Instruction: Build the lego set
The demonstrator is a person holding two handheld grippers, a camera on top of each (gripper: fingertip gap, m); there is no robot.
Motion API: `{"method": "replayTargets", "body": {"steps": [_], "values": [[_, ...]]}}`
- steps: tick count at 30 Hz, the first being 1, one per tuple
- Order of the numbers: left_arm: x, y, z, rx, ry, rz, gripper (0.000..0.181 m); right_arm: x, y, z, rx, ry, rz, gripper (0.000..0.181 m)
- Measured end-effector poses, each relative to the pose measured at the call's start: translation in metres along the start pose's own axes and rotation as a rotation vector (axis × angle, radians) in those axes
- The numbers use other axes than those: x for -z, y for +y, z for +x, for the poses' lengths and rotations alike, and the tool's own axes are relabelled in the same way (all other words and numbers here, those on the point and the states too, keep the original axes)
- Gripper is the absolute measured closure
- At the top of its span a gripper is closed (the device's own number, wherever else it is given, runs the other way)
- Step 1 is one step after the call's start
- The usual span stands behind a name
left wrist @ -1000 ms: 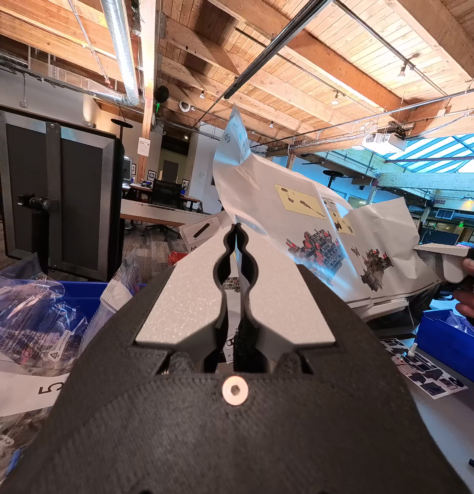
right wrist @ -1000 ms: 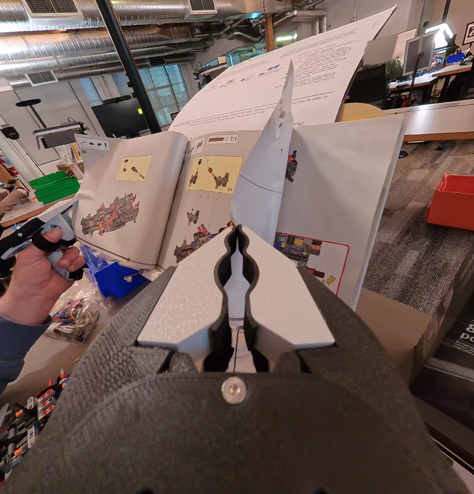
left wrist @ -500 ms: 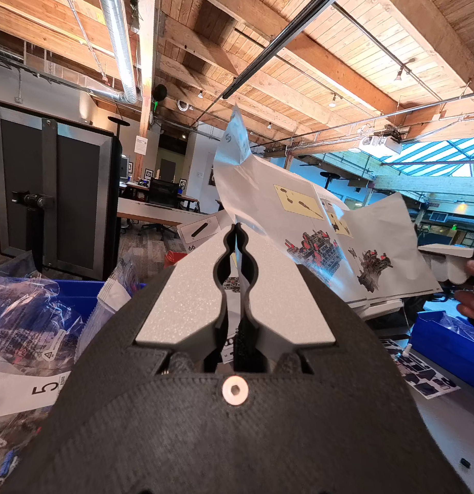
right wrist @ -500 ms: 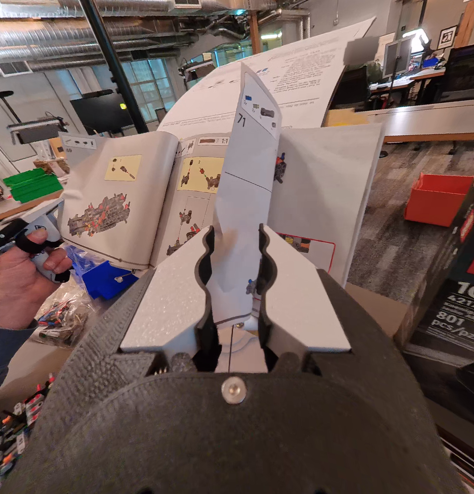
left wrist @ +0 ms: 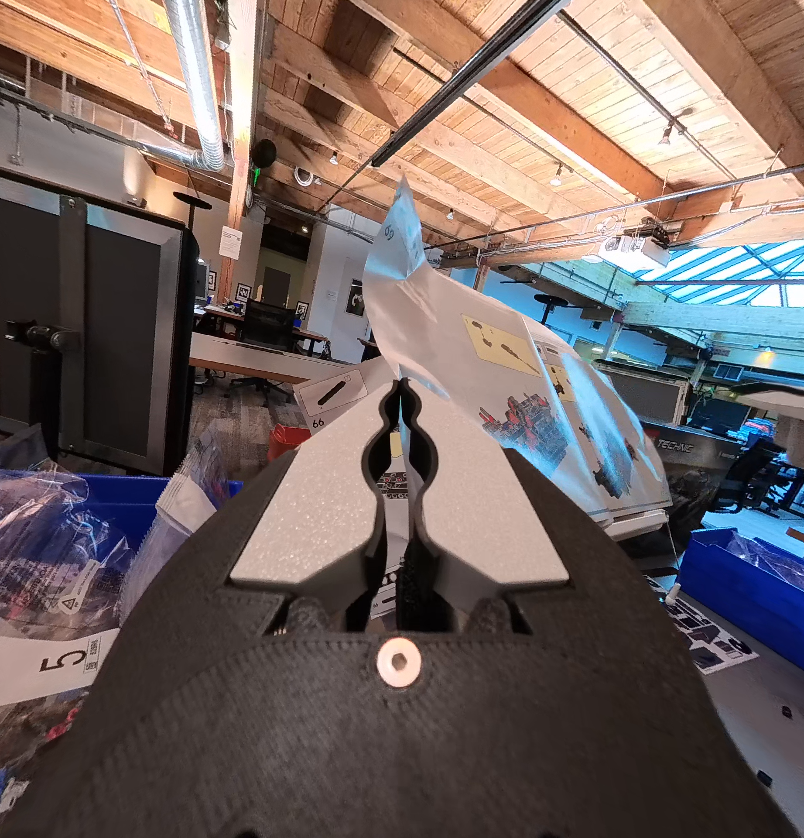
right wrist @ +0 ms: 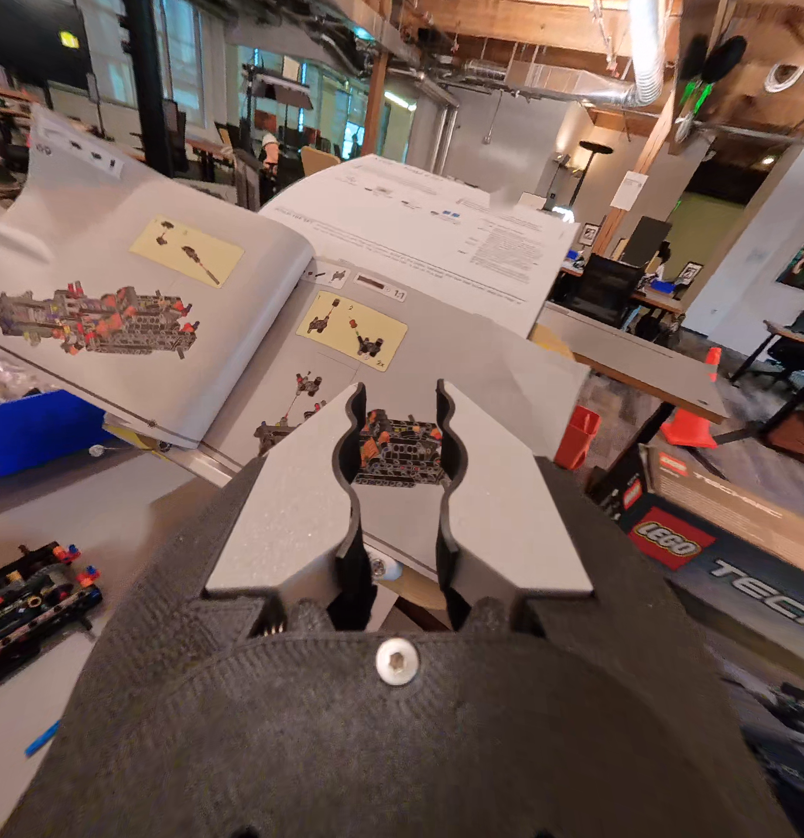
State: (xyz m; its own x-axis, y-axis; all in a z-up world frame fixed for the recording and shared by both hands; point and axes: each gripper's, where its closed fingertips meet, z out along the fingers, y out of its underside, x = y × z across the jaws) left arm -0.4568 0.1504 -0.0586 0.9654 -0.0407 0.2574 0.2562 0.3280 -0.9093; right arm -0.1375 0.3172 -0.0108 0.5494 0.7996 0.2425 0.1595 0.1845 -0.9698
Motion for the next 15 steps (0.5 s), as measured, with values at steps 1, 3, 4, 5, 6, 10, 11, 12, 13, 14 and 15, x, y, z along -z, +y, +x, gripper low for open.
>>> {"method": "replayTargets", "body": {"steps": [1,3,4,5,6,10,11,12,13,14,15], "values": [[0.000,0.000,0.000,0.000,0.001,-0.001,0.181,-0.004,0.002,-0.003,-0.001,-0.016,-0.008,0.153],[0.000,0.000,0.000,0.004,0.003,-0.003,0.181,-0.013,0.011,-0.005,0.003,-0.028,-0.029,0.152],[0.000,0.001,-0.001,0.006,0.003,-0.004,0.181,-0.017,0.018,-0.003,0.006,-0.022,-0.051,0.153],[0.000,0.001,-0.001,0.008,0.003,-0.006,0.181,-0.022,0.026,0.000,-0.003,-0.019,-0.071,0.154],[0.000,0.002,-0.001,0.009,0.003,-0.006,0.181,-0.025,0.033,0.002,-0.018,-0.020,-0.087,0.155],[-0.001,0.004,-0.003,0.012,0.001,-0.013,0.181,-0.033,0.056,0.013,-0.060,-0.009,-0.142,0.155],[-0.001,0.004,-0.004,0.012,0.001,-0.014,0.181,-0.035,0.061,0.015,-0.073,-0.009,-0.159,0.154],[-0.001,0.005,-0.004,0.012,0.000,-0.015,0.181,-0.036,0.066,0.016,-0.084,-0.010,-0.176,0.154],[-0.001,0.006,-0.005,0.010,-0.002,-0.017,0.181,-0.036,0.070,0.016,-0.092,-0.013,-0.186,0.154],[-0.001,0.006,-0.006,0.010,-0.004,-0.018,0.181,-0.037,0.072,0.015,-0.098,-0.018,-0.190,0.153],[-0.001,0.007,-0.006,0.011,-0.005,-0.018,0.181,-0.036,0.073,0.014,-0.104,-0.022,-0.189,0.153]]}}
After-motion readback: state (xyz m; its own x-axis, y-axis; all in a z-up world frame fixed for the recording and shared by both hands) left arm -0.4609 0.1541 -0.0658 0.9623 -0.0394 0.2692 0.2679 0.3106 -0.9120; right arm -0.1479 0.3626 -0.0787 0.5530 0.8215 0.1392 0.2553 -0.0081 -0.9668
